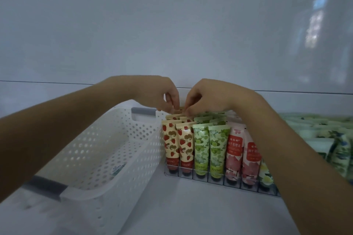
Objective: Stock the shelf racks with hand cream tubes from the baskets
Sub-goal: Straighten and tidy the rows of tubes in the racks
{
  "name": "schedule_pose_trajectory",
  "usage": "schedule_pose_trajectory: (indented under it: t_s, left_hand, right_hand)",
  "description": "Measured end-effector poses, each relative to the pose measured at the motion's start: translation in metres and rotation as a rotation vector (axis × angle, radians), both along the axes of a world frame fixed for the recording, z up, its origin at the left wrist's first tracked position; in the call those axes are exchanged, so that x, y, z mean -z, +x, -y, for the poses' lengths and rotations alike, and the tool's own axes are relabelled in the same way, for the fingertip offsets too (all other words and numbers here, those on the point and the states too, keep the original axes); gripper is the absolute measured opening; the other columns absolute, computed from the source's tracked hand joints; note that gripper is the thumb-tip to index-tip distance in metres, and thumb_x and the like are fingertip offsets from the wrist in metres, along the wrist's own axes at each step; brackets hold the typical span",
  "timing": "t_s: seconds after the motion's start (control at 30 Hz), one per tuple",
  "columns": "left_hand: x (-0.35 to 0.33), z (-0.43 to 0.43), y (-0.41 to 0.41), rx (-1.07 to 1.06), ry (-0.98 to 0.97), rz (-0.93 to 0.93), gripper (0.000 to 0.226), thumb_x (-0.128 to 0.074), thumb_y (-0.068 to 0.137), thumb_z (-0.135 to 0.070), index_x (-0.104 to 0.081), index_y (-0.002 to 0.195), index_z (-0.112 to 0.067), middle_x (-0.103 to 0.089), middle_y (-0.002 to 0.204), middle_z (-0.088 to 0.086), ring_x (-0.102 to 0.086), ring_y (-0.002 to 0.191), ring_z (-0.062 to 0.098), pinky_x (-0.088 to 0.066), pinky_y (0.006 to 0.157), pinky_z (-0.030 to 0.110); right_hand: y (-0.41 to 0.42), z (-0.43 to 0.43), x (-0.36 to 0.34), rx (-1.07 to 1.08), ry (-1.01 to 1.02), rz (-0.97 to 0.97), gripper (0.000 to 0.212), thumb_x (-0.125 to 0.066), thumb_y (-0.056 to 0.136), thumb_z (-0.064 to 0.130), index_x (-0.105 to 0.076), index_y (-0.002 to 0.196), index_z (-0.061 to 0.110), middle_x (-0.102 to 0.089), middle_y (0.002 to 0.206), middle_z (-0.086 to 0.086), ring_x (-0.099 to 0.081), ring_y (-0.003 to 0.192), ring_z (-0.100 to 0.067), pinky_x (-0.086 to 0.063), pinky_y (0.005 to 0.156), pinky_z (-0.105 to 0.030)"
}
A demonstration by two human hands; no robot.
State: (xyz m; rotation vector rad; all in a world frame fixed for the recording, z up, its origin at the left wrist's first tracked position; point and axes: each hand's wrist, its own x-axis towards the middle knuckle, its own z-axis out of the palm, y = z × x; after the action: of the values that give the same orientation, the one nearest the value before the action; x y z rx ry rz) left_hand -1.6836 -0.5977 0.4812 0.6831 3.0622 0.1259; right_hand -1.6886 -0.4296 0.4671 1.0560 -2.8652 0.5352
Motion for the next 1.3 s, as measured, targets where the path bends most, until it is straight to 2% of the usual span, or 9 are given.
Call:
schedule_pose_trajectory:
  t_s: [0.13,0.37,0.47,0.57,0.7,0.87,0.97,1.1,1.3]
  left_hand:
    - [0.003,-0.002,-0.001,0.025,-0.004,0.02,0.018,-0.061,0.085,-0.015,-0.064,0.079,-0.032,-0.064,0.079,-0.016,-0.055,0.05,-0.009,-0.038,0.055,-0.001]
    - [-0.008,-0.012,0.005,0.033,0.029,-0.053,0.015,-0.056,0.088,-0.017,-0.063,0.086,-0.029,-0.062,0.082,-0.019,-0.056,0.053,-0.01,-0.037,0.056,-0.002]
    - [-0.012,-0.024,0.01,0.093,0.071,-0.067,0.016,-0.055,0.089,-0.017,-0.062,0.085,-0.031,-0.061,0.082,-0.021,-0.056,0.054,-0.009,-0.037,0.055,-0.002]
    - [-0.012,-0.038,0.011,0.14,0.101,-0.072,0.016,-0.056,0.089,-0.016,-0.065,0.087,-0.029,-0.06,0.082,-0.021,-0.055,0.056,-0.012,-0.037,0.056,-0.002]
    - [-0.008,-0.06,0.008,0.185,0.103,-0.088,0.017,-0.058,0.088,-0.01,-0.07,0.099,-0.013,-0.061,0.084,-0.013,-0.05,0.057,-0.023,-0.035,0.059,-0.005]
    - [-0.002,-0.074,0.002,0.063,-0.085,-0.054,0.015,-0.061,0.086,-0.015,-0.069,0.099,-0.017,-0.06,0.089,-0.008,-0.05,0.061,-0.007,-0.037,0.059,0.003]
    - [-0.001,-0.076,0.002,0.0,-0.151,-0.018,0.015,-0.062,0.085,-0.017,-0.068,0.099,-0.017,-0.061,0.091,-0.006,-0.049,0.064,-0.003,-0.037,0.065,0.01]
    - [0.002,-0.078,0.007,-0.042,-0.156,-0.019,0.017,-0.062,0.085,-0.016,-0.068,0.101,-0.015,-0.06,0.093,-0.005,-0.047,0.064,-0.003,-0.038,0.064,0.016]
    - [0.008,-0.079,0.014,-0.129,-0.088,-0.058,0.018,-0.058,0.086,-0.012,-0.069,0.101,-0.016,-0.058,0.09,-0.007,-0.047,0.065,-0.002,-0.035,0.06,0.01]
  right_hand:
    - [-0.001,0.002,0.002,0.017,0.012,0.011,0.004,-0.068,0.08,0.026,-0.07,0.082,0.023,-0.066,0.086,0.006,-0.058,0.08,-0.008,-0.046,0.072,-0.021]
    - [-0.001,-0.016,-0.014,0.015,-0.088,-0.024,0.005,-0.066,0.082,0.026,-0.068,0.078,0.027,-0.067,0.078,0.011,-0.057,0.069,-0.007,-0.046,0.063,-0.021]
    - [0.0,-0.029,-0.025,0.036,-0.128,-0.039,0.008,-0.066,0.082,0.029,-0.066,0.075,0.032,-0.064,0.071,0.016,-0.053,0.061,-0.002,-0.039,0.053,-0.016]
    - [0.0,-0.037,-0.034,0.076,0.008,0.006,0.006,-0.067,0.081,0.029,-0.066,0.075,0.032,-0.064,0.07,0.016,-0.055,0.064,-0.002,-0.039,0.053,-0.016]
    - [0.0,-0.043,-0.03,0.114,0.153,0.027,0.014,-0.069,0.079,0.023,-0.063,0.069,0.031,-0.06,0.067,0.011,-0.054,0.062,-0.005,-0.039,0.053,-0.016]
    - [0.001,-0.054,-0.01,0.066,0.121,0.046,0.01,-0.07,0.078,0.022,-0.064,0.074,0.029,-0.065,0.076,0.003,-0.053,0.06,-0.008,-0.042,0.058,-0.019]
    - [0.001,-0.057,-0.008,0.043,0.094,0.051,0.009,-0.072,0.076,0.025,-0.065,0.073,0.029,-0.064,0.068,0.006,-0.052,0.054,-0.004,-0.041,0.058,-0.019]
    - [0.001,-0.053,-0.001,0.039,0.084,0.014,0.01,-0.07,0.077,0.028,-0.064,0.07,0.029,-0.064,0.075,0.008,-0.054,0.066,-0.006,-0.04,0.061,-0.021]
    - [0.0,-0.057,0.003,0.073,0.049,0.011,0.017,-0.068,0.08,0.026,-0.059,0.064,0.028,-0.059,0.068,0.009,-0.054,0.066,-0.01,-0.039,0.056,-0.022]
